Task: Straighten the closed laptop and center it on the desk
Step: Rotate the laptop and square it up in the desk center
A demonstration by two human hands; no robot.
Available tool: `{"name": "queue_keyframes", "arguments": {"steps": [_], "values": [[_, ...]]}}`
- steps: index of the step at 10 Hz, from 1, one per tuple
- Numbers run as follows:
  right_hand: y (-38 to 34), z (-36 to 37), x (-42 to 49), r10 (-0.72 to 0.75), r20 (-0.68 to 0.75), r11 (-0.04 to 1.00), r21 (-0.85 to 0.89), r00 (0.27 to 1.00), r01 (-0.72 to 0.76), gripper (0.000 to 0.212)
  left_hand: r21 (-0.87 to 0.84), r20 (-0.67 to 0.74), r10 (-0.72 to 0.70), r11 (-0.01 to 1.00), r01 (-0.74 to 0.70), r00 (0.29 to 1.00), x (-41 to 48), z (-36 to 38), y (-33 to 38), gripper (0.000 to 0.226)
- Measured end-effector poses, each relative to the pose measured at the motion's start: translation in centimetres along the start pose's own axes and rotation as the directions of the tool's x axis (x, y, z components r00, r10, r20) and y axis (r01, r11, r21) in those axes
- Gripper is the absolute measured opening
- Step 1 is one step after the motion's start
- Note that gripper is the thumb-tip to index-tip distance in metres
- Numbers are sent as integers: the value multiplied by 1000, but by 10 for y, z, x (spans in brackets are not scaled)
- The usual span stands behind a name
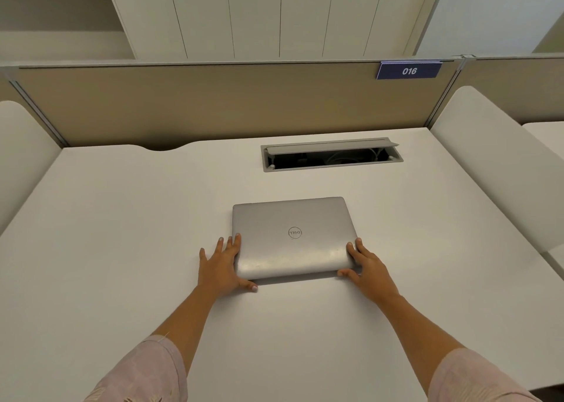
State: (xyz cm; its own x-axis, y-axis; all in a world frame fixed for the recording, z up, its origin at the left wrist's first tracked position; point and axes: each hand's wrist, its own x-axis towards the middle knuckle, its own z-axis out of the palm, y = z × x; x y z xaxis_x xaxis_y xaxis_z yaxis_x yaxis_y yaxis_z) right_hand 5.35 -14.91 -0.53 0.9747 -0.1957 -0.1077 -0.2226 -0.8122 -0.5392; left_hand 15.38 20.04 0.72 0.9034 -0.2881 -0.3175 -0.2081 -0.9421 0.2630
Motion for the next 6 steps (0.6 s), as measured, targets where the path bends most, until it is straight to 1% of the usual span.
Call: {"name": "queue_keyframes", "arguments": {"steps": [2, 3, 4, 5, 6], "values": [[-1, 5, -6, -7, -18, 1000, 23, 1000, 7, 74, 2, 17, 3, 1000, -3, 1000, 0, -2, 2, 140], [1, 6, -11, -14, -21, 1000, 20, 1000, 14, 76, -46, 32, 7, 999, -6, 999, -3, -1, 4, 137], [-3, 9, -17, -4, -2, 999, 53, 1000, 4, 74, -50, 16, 17, 999, -16, 1000, -8, 2, 5, 131], [-4, 8, -14, 23, -30, 998, 53, 999, -22, 69, -41, -38, 35, 998, -37, 999, -14, 2, 3, 128], [-13, -2, -8, -44, -130, 999, -31, 991, 40, 64, -40, -120, 55, 997, -60, 991, -18, -9, 8, 124]]}}
